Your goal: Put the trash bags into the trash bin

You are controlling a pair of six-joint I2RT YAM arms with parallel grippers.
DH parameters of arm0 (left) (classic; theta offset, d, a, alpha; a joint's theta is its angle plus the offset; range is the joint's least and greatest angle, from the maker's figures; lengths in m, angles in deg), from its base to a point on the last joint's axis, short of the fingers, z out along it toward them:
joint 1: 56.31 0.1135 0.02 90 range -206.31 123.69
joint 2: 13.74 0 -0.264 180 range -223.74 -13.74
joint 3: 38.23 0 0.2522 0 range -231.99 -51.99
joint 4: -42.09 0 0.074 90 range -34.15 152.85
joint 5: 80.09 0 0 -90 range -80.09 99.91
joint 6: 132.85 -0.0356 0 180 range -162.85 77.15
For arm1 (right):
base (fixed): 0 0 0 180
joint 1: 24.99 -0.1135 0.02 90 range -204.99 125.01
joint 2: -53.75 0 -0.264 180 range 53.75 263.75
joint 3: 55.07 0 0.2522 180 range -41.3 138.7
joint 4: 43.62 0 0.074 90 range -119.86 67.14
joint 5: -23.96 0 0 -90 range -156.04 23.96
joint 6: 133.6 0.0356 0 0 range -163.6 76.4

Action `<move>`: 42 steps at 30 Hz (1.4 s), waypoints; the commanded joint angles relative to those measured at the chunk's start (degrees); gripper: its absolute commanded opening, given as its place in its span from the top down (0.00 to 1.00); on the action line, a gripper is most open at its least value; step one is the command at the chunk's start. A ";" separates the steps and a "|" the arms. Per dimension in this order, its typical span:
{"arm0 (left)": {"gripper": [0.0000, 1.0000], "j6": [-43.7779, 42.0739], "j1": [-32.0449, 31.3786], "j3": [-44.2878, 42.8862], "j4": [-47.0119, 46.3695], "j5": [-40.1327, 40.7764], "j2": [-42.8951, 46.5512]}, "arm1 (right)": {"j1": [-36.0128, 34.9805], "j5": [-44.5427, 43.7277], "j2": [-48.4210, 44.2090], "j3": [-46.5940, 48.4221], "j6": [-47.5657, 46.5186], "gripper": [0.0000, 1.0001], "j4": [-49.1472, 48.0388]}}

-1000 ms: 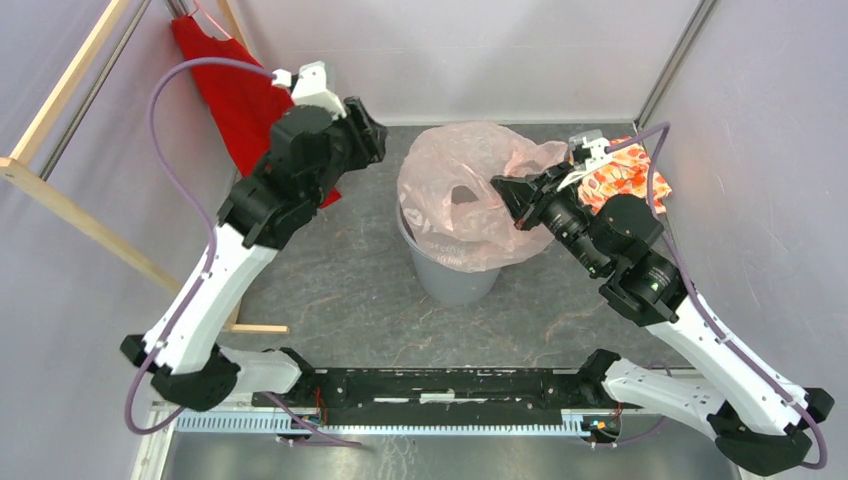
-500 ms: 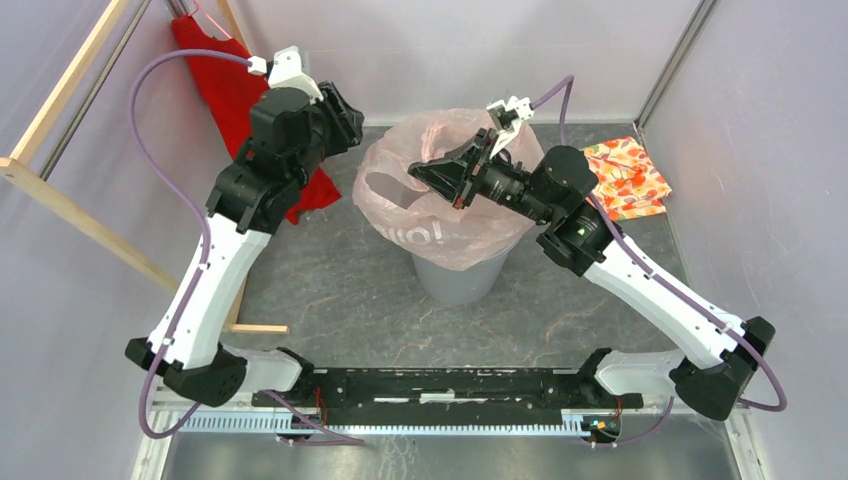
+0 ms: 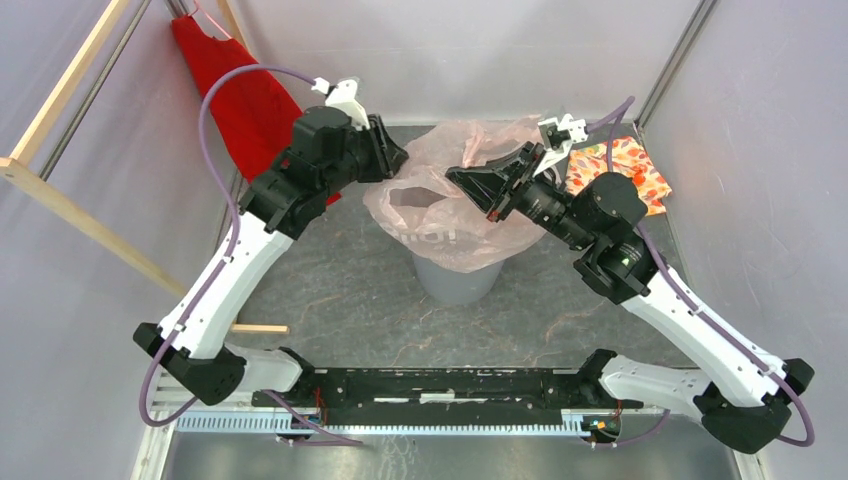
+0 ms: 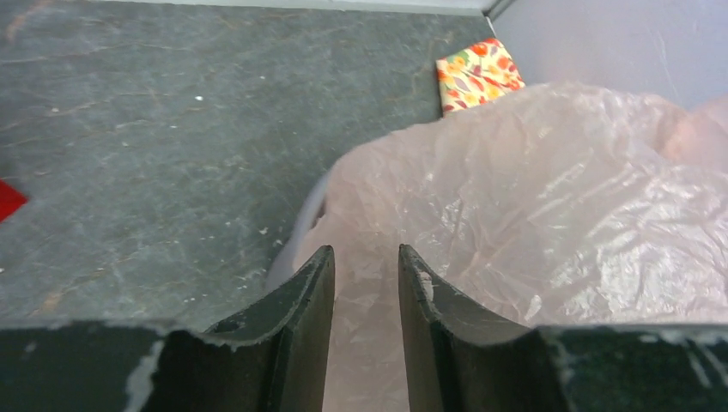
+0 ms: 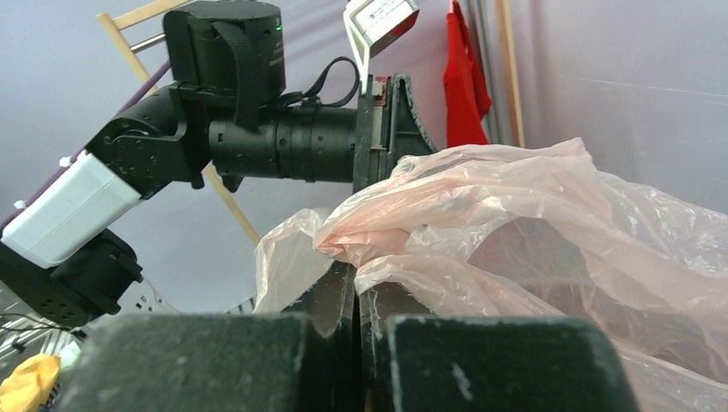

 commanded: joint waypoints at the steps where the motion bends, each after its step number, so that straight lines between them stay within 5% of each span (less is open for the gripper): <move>1: 0.61 3.16 -3.94 1.02 -4.12 -2.68 -0.25 | -0.03 -3.87 -1.27 -1.08 -1.56 1.00 2.32; 6: 0.66 6.33 -9.95 3.56 -6.76 1.43 -1.29 | -0.03 -4.56 0.28 1.78 -2.27 1.00 5.60; 19: 0.71 7.95 -12.47 9.60 -10.15 7.07 1.72 | -0.07 -1.24 7.86 9.91 -1.94 0.95 15.46; 26: 0.75 6.13 -12.53 9.38 -9.33 6.05 0.29 | -0.02 -6.31 5.79 9.30 -2.96 0.73 17.64; 36: 0.79 3.80 -12.56 7.48 -8.59 7.88 -3.28 | -0.03 -10.27 3.71 10.59 -6.67 0.12 22.35; 42: 0.80 3.32 -12.52 7.44 -7.71 10.45 -3.17 | -0.03 -11.63 2.33 13.65 -8.43 0.02 26.42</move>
